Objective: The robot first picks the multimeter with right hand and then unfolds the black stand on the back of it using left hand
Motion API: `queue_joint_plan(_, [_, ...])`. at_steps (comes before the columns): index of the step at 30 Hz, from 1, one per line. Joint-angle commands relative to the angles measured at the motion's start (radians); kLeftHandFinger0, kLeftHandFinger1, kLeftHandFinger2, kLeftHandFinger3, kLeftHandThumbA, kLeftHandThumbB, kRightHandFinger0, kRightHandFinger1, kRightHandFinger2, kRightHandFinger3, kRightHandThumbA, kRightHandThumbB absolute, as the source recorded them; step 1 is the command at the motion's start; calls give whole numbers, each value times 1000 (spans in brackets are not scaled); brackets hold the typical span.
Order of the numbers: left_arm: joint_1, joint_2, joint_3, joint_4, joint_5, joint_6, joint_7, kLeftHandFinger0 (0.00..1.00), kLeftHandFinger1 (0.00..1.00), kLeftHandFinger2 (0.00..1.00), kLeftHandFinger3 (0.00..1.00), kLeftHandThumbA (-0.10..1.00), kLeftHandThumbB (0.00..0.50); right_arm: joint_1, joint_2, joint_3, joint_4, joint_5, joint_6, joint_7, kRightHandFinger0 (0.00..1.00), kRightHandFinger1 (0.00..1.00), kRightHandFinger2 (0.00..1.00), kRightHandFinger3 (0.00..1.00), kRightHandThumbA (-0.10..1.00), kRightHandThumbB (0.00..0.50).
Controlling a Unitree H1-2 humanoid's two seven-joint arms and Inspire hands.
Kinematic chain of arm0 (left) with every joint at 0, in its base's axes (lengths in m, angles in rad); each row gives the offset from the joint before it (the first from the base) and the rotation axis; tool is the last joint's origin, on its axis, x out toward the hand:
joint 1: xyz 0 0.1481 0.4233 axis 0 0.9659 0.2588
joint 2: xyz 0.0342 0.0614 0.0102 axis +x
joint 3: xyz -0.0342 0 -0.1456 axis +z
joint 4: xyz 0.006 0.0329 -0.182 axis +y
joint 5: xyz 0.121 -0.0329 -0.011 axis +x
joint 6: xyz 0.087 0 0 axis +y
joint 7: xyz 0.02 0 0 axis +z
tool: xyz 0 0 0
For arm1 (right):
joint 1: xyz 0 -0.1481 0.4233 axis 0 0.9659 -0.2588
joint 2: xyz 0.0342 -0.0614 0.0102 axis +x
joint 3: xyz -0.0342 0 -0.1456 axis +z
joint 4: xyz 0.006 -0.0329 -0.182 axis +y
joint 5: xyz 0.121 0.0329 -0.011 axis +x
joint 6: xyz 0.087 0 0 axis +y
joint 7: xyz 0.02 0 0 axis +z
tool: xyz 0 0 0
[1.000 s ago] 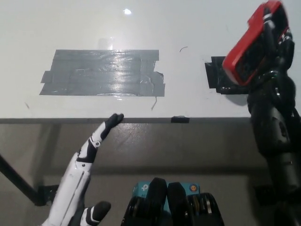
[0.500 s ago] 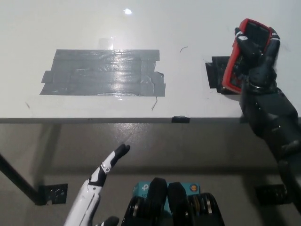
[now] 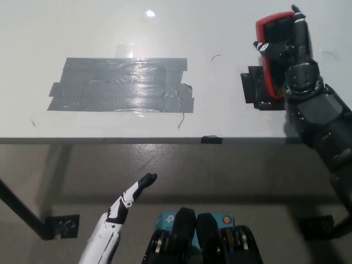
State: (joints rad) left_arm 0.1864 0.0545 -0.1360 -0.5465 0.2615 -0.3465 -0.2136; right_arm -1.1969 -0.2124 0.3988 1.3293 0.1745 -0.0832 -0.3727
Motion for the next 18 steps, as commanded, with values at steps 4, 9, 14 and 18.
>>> queue_joint_plan(4, [-9,0,13,-14,1,-85,48,1000,1000,1000,1000,1000,262,-101,-90,13,-31,-115,3,281,1000,1000,1000,1000,782,425])
queue_joint_plan(9, [-12,-3,18,-12,3,-87,47,1000,1000,1000,1000,1000,262,-100,-99,1,-21,-146,14,309,1000,1000,1000,1000,847,461])
queue_joint_plan(14, [-22,-1,26,-5,-4,-88,45,1000,1000,1000,1000,1000,262,-105,-122,-25,-47,-168,0,322,1000,1000,1000,1000,917,500])
queue_joint_plan(18, [-72,3,39,3,-4,-68,41,1000,1000,1000,1000,1000,242,-96,-168,-107,-246,-158,-30,311,1000,1000,1000,1000,881,449])
